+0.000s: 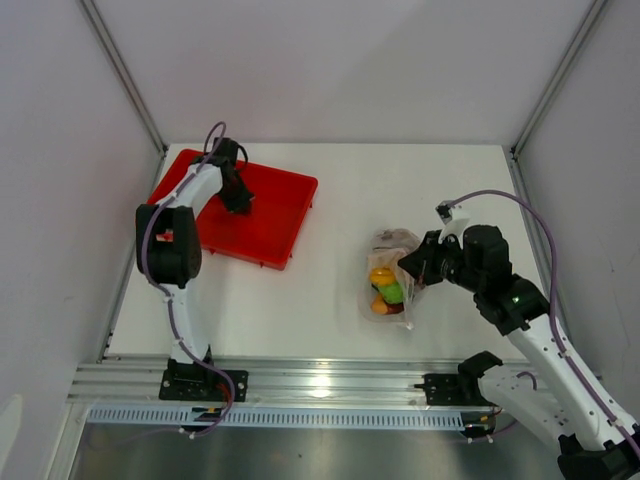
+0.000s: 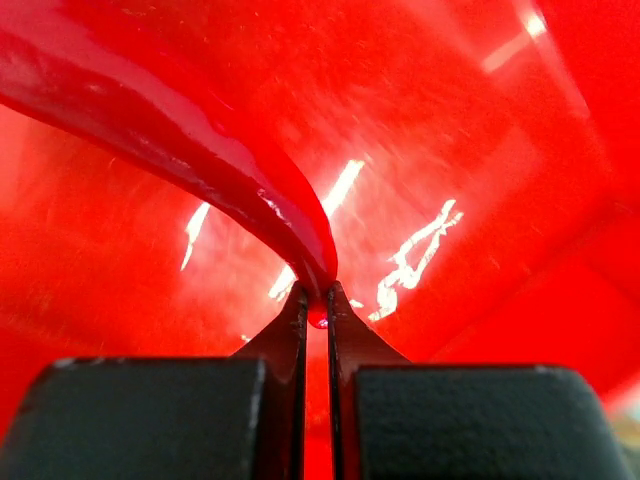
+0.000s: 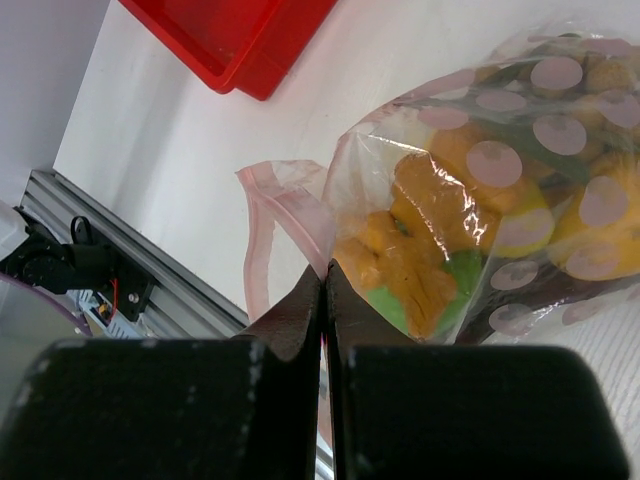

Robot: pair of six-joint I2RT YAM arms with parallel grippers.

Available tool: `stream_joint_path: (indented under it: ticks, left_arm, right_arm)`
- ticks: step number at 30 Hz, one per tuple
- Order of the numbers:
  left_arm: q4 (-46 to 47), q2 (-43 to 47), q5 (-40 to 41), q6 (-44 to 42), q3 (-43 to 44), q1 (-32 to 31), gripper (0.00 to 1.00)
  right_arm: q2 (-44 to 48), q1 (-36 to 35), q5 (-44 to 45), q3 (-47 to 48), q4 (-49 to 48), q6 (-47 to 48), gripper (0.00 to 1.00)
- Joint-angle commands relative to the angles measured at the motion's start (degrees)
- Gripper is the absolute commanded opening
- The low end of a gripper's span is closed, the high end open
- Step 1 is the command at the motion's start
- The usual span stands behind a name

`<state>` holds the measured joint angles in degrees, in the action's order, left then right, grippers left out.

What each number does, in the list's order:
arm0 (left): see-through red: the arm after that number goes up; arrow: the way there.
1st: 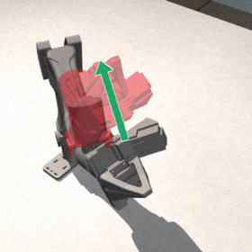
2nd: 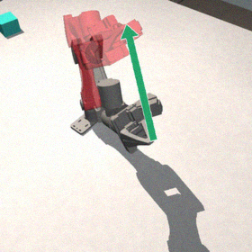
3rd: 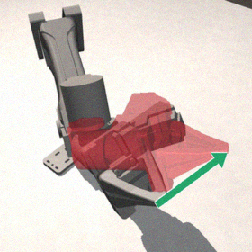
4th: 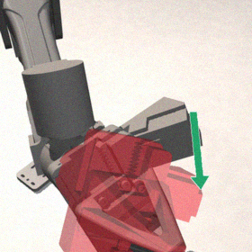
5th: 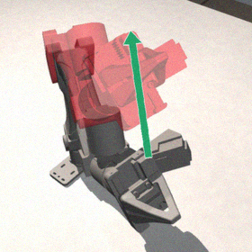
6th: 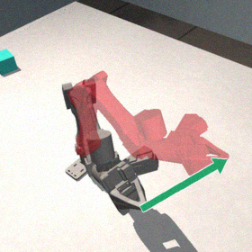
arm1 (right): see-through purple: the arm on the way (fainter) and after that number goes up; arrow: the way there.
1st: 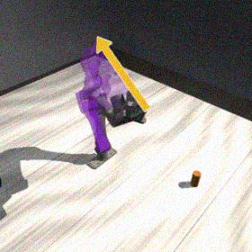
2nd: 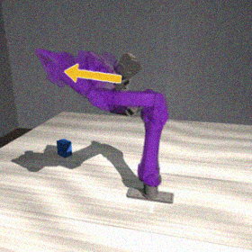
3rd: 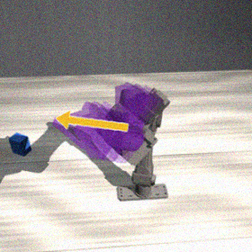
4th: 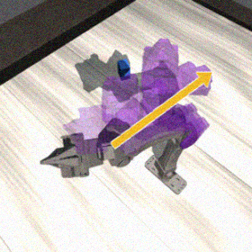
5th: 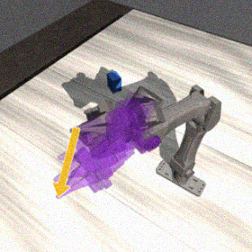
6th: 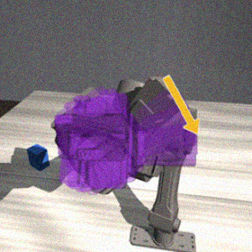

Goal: Place the food in the zip-top bag and seal the zipper
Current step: Pick up the fake vegetable from the bin.

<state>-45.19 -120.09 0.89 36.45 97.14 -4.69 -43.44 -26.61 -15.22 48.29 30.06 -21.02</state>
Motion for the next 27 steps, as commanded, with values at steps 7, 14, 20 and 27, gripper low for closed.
stream_joint_path:
  ticks: [7,14,20,27]
  left_arm:
    - [4.6,22.5,-5.7,-5.2,-9.0,-4.5,0.00]
    - [12.8,42.2,-15.2,-5.8,-23.7,-17.3,0.00]
    - [15.2,53.1,-23.5,-8.0,-31.6,-31.7,0.01]
    - [17.2,58.4,-27.4,-9.8,-35.4,-47.4,0.00]
  right_arm:
    - [-3.8,0.2,1.5,5.1,-0.8,0.9,0.00]
    - [-5.2,0.2,0.9,7.9,0.9,0.1,0.00]
    - [-5.9,0.2,2.6,10.2,3.2,1.1,0.00]
    - [-7.2,0.2,3.6,13.0,4.8,2.5,0.00]
